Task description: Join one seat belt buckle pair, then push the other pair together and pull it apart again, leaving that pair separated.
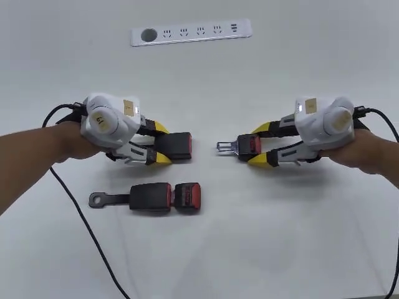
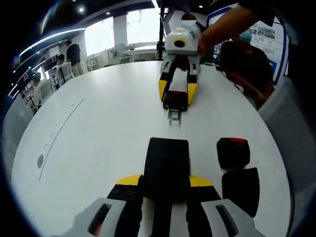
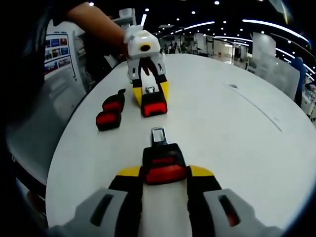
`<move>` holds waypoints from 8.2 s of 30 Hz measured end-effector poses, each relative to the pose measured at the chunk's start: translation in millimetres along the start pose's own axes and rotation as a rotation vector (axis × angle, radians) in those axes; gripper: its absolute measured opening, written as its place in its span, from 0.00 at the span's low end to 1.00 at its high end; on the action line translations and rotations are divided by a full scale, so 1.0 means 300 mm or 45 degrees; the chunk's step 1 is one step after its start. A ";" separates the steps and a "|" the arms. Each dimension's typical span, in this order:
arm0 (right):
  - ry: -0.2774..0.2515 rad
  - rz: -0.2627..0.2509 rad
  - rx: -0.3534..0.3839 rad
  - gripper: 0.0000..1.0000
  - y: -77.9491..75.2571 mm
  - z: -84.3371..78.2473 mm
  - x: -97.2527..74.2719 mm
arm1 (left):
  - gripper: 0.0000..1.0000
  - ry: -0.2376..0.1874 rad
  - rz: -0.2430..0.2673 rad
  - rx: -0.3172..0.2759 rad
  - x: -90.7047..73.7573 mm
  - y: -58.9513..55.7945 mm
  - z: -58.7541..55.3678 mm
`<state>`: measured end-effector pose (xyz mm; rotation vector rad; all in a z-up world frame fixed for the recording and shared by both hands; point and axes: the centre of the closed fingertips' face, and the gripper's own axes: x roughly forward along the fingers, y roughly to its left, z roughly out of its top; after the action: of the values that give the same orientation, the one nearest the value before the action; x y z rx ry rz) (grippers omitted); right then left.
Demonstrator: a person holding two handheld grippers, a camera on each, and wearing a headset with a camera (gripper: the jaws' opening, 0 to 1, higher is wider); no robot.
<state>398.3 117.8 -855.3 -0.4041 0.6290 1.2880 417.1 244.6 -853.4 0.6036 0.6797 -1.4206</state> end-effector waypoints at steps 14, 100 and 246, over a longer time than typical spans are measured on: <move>-0.036 0.002 0.025 0.35 0.012 0.065 0.066 | 0.35 0.011 -0.003 0.008 -0.001 -0.001 -0.002; 0.114 0.005 0.004 0.33 -0.013 0.150 0.208 | 0.34 0.098 -0.066 0.085 0.002 -0.007 -0.006; -0.286 -0.870 0.372 0.94 0.211 0.191 -0.386 | 1.00 -0.499 0.600 -0.675 -0.577 -0.304 0.014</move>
<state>331.5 80.4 -733.4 -0.1972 0.4226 0.5664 321.6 352.3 -721.0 0.0486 0.5225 -0.8310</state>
